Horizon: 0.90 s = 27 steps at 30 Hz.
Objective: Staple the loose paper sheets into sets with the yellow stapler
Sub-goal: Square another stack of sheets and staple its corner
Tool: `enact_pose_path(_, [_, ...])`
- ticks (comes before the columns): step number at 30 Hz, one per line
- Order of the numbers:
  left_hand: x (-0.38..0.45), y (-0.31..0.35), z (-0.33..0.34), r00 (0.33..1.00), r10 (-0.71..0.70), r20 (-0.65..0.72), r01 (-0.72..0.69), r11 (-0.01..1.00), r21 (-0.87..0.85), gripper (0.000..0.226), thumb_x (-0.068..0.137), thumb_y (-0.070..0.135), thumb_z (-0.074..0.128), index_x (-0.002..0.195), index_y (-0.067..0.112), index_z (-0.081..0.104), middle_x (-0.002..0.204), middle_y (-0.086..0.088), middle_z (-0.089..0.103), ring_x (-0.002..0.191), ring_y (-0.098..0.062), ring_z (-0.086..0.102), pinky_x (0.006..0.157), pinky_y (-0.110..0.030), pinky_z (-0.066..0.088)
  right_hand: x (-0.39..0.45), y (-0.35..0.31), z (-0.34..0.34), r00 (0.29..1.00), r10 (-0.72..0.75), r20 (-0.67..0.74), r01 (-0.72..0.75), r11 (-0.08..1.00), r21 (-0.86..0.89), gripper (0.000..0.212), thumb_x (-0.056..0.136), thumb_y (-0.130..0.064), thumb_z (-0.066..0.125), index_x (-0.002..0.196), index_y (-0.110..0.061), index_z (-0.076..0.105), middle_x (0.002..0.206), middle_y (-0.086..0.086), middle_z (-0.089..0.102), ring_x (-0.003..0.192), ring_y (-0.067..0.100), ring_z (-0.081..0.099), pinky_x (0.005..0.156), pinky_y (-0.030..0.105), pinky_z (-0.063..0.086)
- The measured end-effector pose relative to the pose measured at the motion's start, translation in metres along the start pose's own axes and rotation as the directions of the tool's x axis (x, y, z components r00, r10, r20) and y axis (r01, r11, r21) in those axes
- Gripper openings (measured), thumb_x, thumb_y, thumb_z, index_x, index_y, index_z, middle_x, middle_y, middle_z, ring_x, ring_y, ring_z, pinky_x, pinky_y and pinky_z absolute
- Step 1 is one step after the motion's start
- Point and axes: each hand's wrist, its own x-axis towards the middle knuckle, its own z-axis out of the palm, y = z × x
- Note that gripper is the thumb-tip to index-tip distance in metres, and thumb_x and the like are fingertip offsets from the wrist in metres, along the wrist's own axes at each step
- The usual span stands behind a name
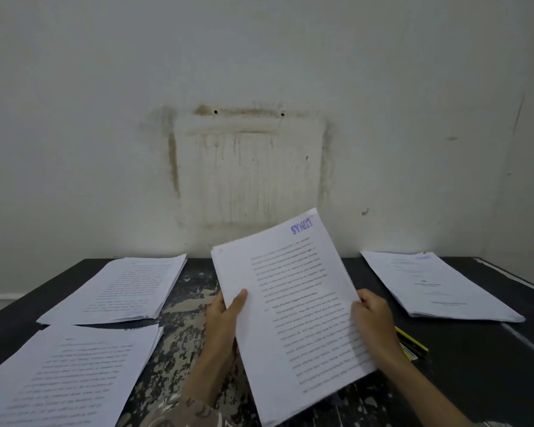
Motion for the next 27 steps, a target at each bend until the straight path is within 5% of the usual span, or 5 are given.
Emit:
enact_pose_path(4, [0.002,-0.001,-0.006,0.989,-0.147,-0.035,0.142,0.983,-0.120,0.025,0.088,0.017,0.059,0.111,0.007,0.058,0.102,-0.014,0.068,0.092,-0.036,0.064,0.076,-0.045,0.054,-0.002,-0.001,-0.004,0.997,0.038,0.073,-0.032,0.996,-0.083,0.021,0.088,-0.004,0.038,0.068,-0.010,0.038,0.065,0.007,0.041,0.061,0.018,0.036,0.057,0.028,0.026])
enact_pose_path(9, [0.000,-0.001,-0.007,0.983,-0.163,-0.090,0.158,0.986,-0.059,0.007,0.088,0.019,0.060,0.092,0.014,0.058,0.082,-0.003,0.064,0.074,-0.022,0.062,0.056,-0.031,0.047,-0.005,0.001,-0.006,0.986,0.059,0.159,-0.030,0.983,-0.180,0.035,0.090,-0.004,0.038,0.062,-0.016,0.022,0.058,-0.001,0.021,0.052,0.011,0.020,0.052,0.026,0.017])
enact_pose_path(16, [-0.008,0.001,-0.003,0.989,-0.109,-0.097,0.112,0.993,0.027,0.011,0.089,0.016,0.058,0.097,0.008,0.058,0.080,-0.003,0.064,0.070,-0.019,0.060,0.054,-0.028,0.045,0.000,0.002,-0.013,0.972,0.107,0.207,-0.014,0.913,-0.408,0.032,0.088,-0.011,0.045,0.061,-0.015,0.028,0.059,0.001,0.029,0.053,0.012,0.028,0.052,0.027,0.020])
enact_pose_path(20, [-0.013,0.000,0.001,0.994,-0.087,-0.065,0.091,0.995,0.047,0.010,0.089,0.016,0.058,0.096,0.009,0.060,0.083,-0.003,0.066,0.072,-0.019,0.063,0.055,-0.028,0.047,-0.002,-0.017,-0.006,0.986,-0.058,0.155,0.138,0.808,-0.573,0.012,0.093,-0.020,0.045,0.097,-0.011,0.052,0.099,0.002,0.051,0.095,0.016,0.046,0.077,0.028,0.040])
enact_pose_path(27, [-0.021,-0.008,0.009,0.999,-0.028,-0.022,0.031,0.987,0.160,0.006,0.089,0.017,0.057,0.093,0.012,0.058,0.085,-0.003,0.065,0.071,-0.015,0.063,0.050,-0.021,0.049,-0.001,-0.075,0.034,0.859,-0.360,0.363,0.502,0.731,-0.462,0.038,0.098,-0.017,0.036,0.135,-0.014,0.041,0.142,0.002,0.039,0.130,0.017,0.034,0.109,0.031,0.027])
